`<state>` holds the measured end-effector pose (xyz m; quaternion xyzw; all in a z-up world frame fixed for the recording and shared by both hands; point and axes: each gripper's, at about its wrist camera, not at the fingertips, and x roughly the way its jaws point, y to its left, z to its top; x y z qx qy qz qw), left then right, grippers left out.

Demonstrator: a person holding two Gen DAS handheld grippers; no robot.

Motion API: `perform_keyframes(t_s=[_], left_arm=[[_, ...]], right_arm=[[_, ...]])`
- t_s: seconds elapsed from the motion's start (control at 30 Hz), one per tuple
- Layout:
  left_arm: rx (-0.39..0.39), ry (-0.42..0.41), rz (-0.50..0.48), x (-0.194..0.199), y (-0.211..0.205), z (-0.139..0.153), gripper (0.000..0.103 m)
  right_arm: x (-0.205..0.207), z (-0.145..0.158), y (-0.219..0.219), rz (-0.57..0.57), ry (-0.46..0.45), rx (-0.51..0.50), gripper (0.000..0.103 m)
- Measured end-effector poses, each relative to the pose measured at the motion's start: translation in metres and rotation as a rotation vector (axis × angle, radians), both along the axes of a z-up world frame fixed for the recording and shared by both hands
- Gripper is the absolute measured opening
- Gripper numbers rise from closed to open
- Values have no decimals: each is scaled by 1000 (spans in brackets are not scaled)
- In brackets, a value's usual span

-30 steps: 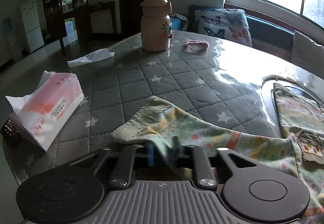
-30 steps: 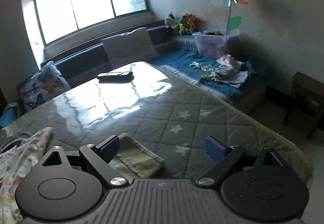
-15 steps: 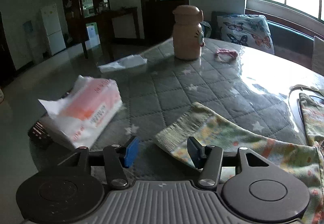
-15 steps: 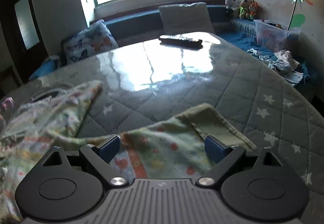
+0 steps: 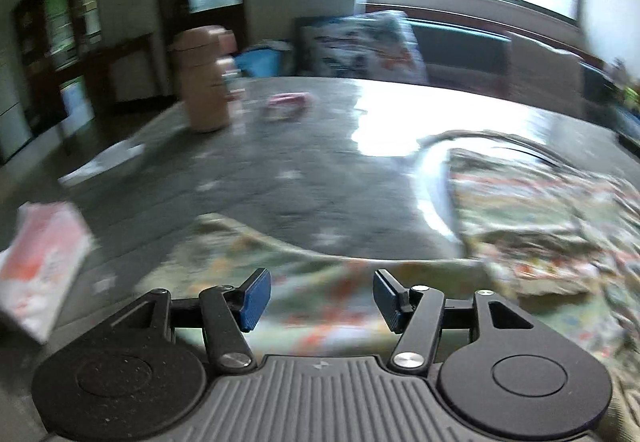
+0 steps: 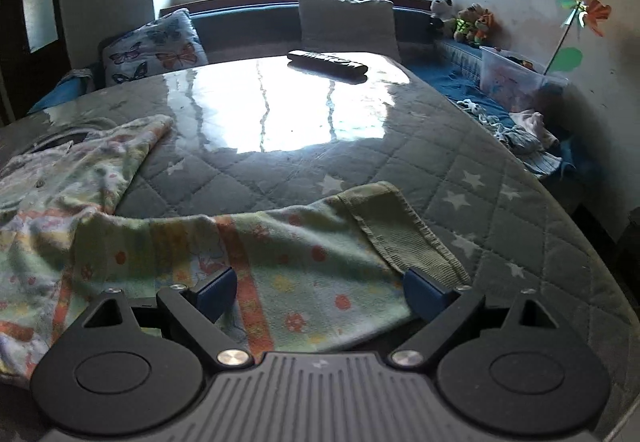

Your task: Fold clothes

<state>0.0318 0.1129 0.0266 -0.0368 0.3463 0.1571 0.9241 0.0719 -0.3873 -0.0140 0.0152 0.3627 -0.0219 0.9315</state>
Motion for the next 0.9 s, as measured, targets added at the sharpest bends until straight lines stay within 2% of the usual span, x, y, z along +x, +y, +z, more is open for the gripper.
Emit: perform_keyframes(t_s=[0.13, 0.3, 0.53, 0.73, 0.9], left_arm=[[12, 17, -126, 11, -34, -6, 65], [50, 28, -263, 12, -73, -15, 66], [134, 7, -420, 2, -112, -25, 66], [197, -21, -515, -11, -129, -32, 66], [206, -51, -564, -21, -134, -32, 66]], right_arm=[[-3, 12, 19, 79, -34, 27, 94], [-4, 23, 60, 222, -62, 60, 100], [-1, 15, 125, 407, -44, 38, 101], [-1, -1, 149, 467, 4, -6, 102], [-8, -2, 148, 475, 11, -38, 103]])
